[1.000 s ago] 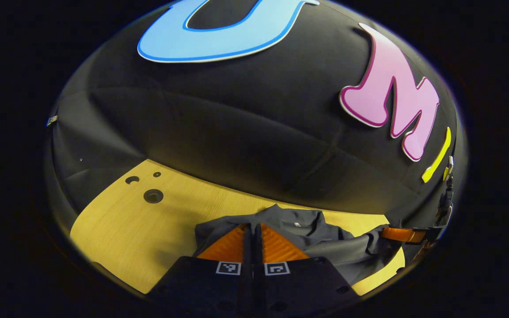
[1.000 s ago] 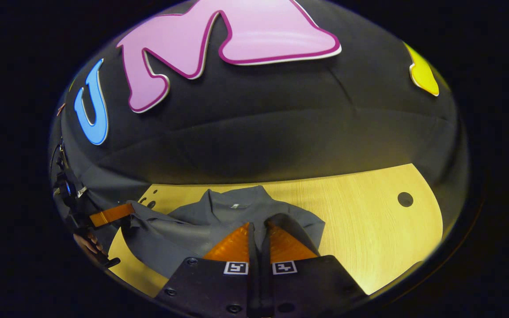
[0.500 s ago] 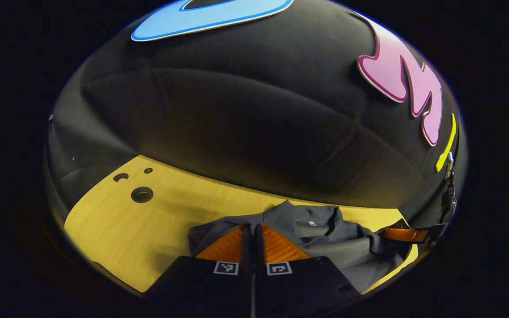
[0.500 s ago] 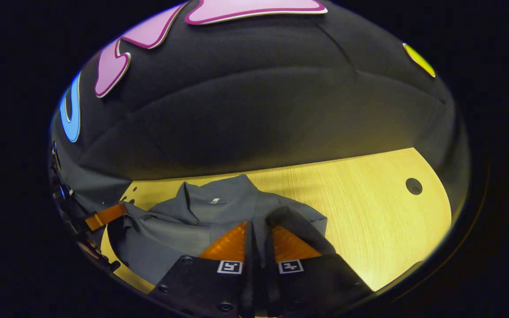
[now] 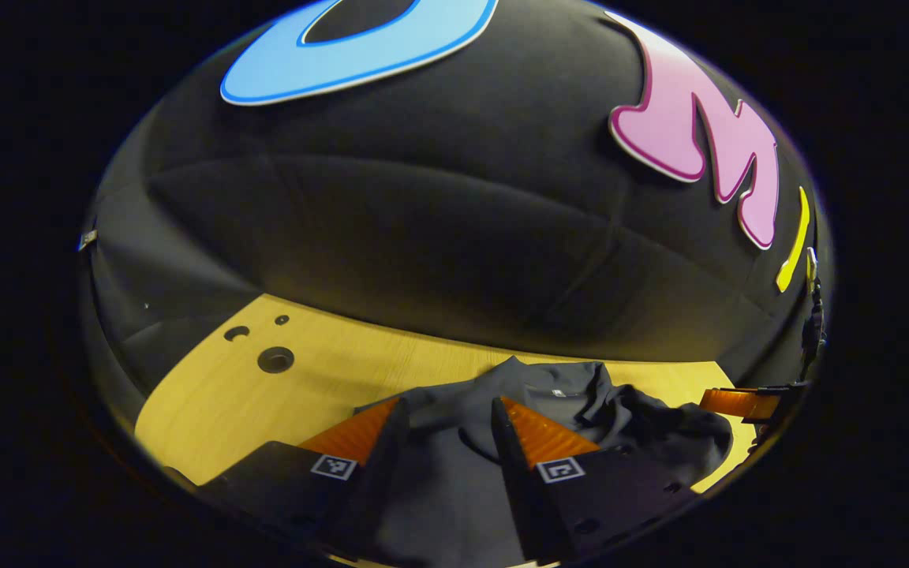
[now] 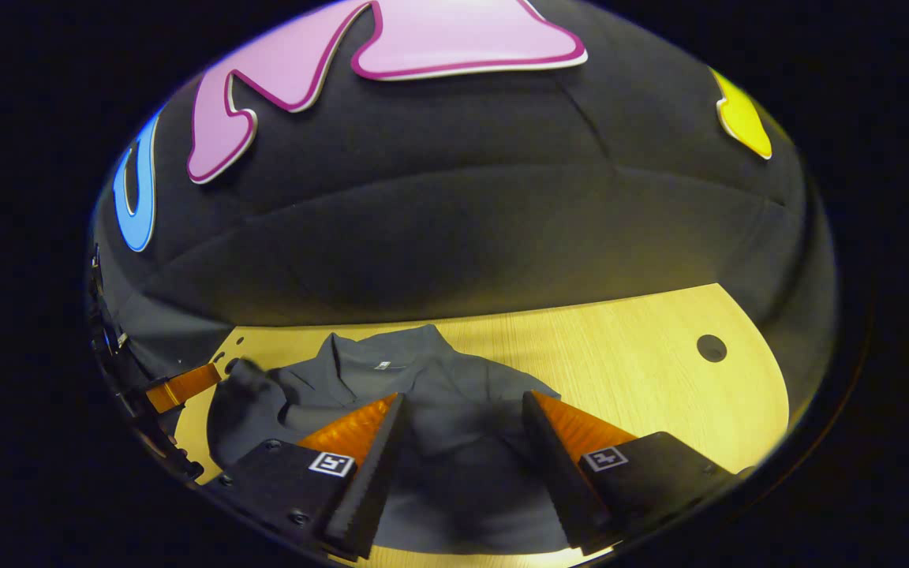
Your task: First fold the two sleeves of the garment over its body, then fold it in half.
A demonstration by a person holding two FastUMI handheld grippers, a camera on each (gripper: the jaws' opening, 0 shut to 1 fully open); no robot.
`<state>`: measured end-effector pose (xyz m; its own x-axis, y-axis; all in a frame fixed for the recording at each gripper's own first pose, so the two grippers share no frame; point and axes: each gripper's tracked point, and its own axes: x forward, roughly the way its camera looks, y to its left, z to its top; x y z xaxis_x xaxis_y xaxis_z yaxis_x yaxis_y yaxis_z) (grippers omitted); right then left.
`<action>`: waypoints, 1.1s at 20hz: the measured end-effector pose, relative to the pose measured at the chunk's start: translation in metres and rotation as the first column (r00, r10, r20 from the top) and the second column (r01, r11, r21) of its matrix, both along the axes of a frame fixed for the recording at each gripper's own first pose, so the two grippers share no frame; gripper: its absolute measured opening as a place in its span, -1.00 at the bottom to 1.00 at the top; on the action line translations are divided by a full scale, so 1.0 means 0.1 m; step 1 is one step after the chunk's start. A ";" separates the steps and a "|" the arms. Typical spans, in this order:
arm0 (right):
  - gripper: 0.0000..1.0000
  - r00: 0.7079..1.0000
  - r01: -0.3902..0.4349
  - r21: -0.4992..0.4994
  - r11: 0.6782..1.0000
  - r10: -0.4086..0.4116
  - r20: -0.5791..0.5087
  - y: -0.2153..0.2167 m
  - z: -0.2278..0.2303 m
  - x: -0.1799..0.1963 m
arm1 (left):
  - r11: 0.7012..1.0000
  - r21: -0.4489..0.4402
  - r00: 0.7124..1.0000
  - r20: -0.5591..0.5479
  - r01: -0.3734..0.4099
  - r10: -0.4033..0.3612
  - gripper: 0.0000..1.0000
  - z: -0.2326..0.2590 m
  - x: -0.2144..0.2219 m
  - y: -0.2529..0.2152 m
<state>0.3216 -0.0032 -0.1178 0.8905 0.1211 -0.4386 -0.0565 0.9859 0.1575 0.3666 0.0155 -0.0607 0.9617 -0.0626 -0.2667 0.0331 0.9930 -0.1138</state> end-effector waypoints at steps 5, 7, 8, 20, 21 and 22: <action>0.97 0.997 0.041 -0.029 0.999 -0.039 0.068 -0.02 0.34 -0.53 | 0.996 0.085 0.996 0.086 -0.011 0.004 0.92 0.43 -0.62 0.08; 0.97 0.993 0.057 -0.071 0.996 -0.049 0.105 -0.06 0.47 -0.76 | 0.994 0.109 0.995 0.100 -0.023 0.012 0.92 0.53 -0.95 0.11; 0.97 0.992 0.063 -0.087 0.994 -0.052 0.119 -0.07 0.54 -0.87 | 0.993 0.109 0.994 0.109 -0.034 0.022 0.92 0.58 -1.12 0.13; 0.97 0.986 0.062 -0.133 0.989 -0.040 0.161 0.29 0.56 -2.50 | 0.995 0.069 0.974 0.220 -0.075 0.058 0.92 0.46 -2.80 0.31; 0.97 0.985 0.058 -0.143 0.988 -0.033 0.172 0.32 0.55 -2.61 | 0.994 0.076 0.972 0.224 -0.084 0.065 0.92 0.41 -2.93 0.35; 0.97 0.984 0.057 -0.152 0.987 -0.029 0.176 0.35 0.53 -2.70 | 0.994 0.077 0.974 0.218 -0.083 0.065 0.92 0.35 -3.04 0.36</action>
